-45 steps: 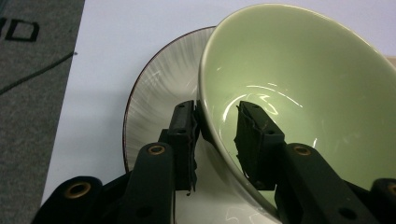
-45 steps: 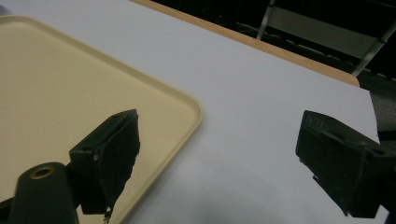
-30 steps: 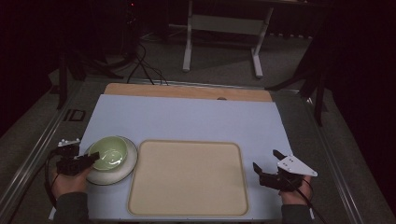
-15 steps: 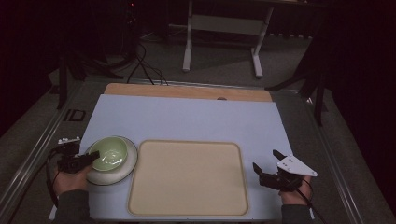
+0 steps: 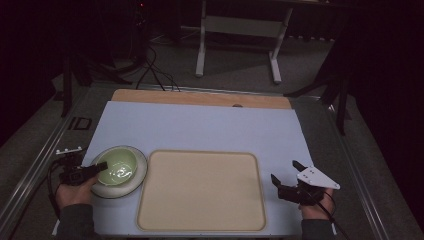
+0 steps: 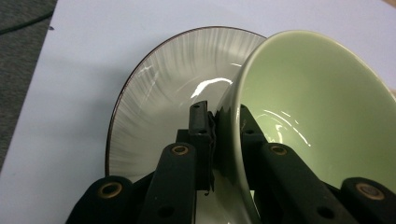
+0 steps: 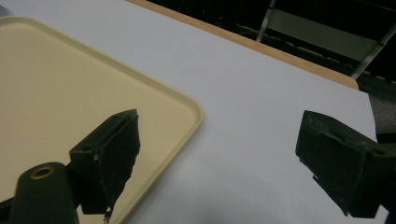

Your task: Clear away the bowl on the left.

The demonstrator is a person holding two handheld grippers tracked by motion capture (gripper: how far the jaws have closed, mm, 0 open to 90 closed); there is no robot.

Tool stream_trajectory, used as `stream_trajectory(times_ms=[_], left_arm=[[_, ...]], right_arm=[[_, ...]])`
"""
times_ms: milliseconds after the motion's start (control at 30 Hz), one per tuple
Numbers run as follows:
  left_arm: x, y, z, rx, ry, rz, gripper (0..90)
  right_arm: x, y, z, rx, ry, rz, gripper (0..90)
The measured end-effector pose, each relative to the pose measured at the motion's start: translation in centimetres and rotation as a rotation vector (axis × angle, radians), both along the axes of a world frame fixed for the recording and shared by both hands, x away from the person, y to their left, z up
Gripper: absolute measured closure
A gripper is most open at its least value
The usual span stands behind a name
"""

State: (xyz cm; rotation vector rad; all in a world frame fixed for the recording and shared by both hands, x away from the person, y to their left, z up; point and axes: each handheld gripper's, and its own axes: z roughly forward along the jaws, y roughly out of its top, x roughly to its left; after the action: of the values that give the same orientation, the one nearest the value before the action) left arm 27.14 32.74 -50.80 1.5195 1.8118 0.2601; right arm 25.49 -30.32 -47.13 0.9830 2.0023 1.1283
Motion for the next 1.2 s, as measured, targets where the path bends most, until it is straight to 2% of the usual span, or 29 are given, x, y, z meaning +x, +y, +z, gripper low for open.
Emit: stream_trajectory(times_ms=[533,933,1033,1067,1200], left_arm=[[-0.2,0.1,0.0,-0.019,-0.007,-0.005,82.1],[-0.7,0.3,0.6,-0.037,-0.069,0.024,82.1],[-0.8,0.3,0.8,-0.034,-0.081,0.022,82.1],[-0.9,0.2,1.0,-0.028,-0.097,0.018,82.1],[-1.0,0.1,1.3,-0.041,-0.117,0.016,82.1]], right_arm=[[0.0,0.0,0.0,0.003,-0.001,0.002,13.2],[0.0,0.0,0.0,0.005,-0.005,-0.002,13.1],[0.0,0.0,0.0,0.005,-0.006,-0.003,13.1],[0.0,0.0,0.0,0.006,-0.006,-0.003,13.1],[0.0,-0.1,0.1,0.005,-0.008,-0.003,13.1]])
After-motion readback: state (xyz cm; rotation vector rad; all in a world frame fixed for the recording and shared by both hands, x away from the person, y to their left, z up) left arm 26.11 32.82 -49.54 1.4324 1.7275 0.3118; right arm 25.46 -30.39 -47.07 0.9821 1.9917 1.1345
